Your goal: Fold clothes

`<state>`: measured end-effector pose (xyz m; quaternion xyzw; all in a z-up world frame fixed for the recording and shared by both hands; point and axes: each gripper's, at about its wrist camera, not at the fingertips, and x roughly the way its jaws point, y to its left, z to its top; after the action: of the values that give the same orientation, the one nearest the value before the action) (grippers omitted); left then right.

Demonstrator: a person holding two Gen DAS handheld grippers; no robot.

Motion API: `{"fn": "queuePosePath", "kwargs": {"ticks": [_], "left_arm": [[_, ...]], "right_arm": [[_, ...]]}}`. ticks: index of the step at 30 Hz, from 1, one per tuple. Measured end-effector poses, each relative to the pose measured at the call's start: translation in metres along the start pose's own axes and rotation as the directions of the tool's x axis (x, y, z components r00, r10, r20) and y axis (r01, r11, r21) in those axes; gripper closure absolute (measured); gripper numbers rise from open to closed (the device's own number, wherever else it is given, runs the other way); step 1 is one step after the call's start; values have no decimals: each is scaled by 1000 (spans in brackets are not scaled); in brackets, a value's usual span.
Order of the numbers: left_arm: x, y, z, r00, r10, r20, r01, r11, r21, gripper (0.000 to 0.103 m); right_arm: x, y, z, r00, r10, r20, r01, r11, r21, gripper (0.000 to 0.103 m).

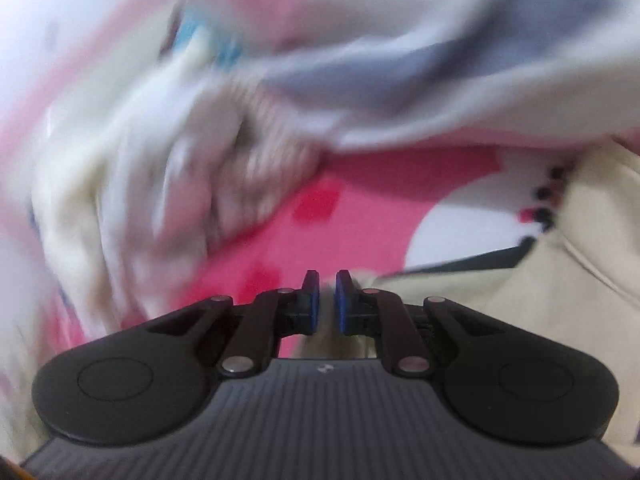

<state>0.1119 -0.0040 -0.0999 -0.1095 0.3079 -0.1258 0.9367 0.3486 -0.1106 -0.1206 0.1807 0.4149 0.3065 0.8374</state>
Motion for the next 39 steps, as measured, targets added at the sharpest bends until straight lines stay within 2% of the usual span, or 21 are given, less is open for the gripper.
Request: {"fn": "queuePosePath", "kwargs": {"ticks": [1,3,5,6,7,9,11,13,14,16,18,21,26,28,30,32,33,34,37,39], "left_arm": [[0,0,0,1000,0,1,0,1000,-2,79],[0,2,0,1000,-4,0,4,1000,-12,78],[0,4,0,1000,-7,-2,7,1000,-24,79],[0,4,0,1000,-8,-2,8,1000,-30,79],[0,5,0,1000,-10,-3,10,999,-36,79],[-1,6,1,1000,-11,-4,11,999,-46,79],[0,6,1,1000,-10,-4,10,999,-50,79],[0,5,0,1000,-4,-2,4,999,-46,78],[-1,5,0,1000,2,1,-2,999,-42,78],[-1,5,-1,1000,11,5,-11,999,-37,78],[-1,5,-1,1000,6,5,-6,999,-42,78],[0,7,0,1000,-2,-1,2,998,-59,78],[-1,9,-1,1000,-11,-5,10,997,-78,78],[-1,8,-1,1000,-7,-3,7,997,-72,78],[-1,7,-2,1000,-3,-2,3,998,-64,78],[-1,6,-2,1000,1,0,-1,998,-56,78],[-1,5,-2,1000,2,1,-2,999,-53,78],[0,5,-3,1000,2,0,-2,999,-54,78],[1,6,-2,1000,-3,-3,3,998,-64,78],[1,8,-1,1000,-9,-5,9,997,-74,78]], "right_arm": [[-7,-4,2,999,4,43,-5,999,40,94],[-31,1,7,995,0,98,-1,1000,10,93],[-59,19,6,993,15,118,0,992,-126,93],[-70,32,3,993,22,112,4,974,-225,93],[-78,47,-4,996,22,90,11,937,-350,93],[-83,71,-24,1000,15,9,-8,831,-557,93],[-69,83,-44,996,-31,-87,-35,743,-668,95],[-36,77,-59,980,-159,-121,20,682,-731,95],[-16,66,-63,965,-240,-105,85,665,-742,95],[8,43,-67,944,-321,-78,169,671,-722,98],[0,40,-62,954,-296,-56,175,698,-695,98],[-14,50,-60,946,-323,-29,208,673,-710,96],[-34,79,-55,979,-205,-19,125,665,-736,96],[-8,81,-55,977,-206,-61,94,664,-742,96],[30,68,-58,955,-283,-89,128,664,-736,98],[37,58,-52,965,-253,-72,138,719,-681,99],[34,59,-45,965,-250,-80,139,747,-650,99],[28,61,-40,965,-253,-71,151,756,-637,98],[-7,68,-30,958,-286,5,222,733,-643,98],[-47,70,-20,954,-294,57,267,746,-610,97]]}}
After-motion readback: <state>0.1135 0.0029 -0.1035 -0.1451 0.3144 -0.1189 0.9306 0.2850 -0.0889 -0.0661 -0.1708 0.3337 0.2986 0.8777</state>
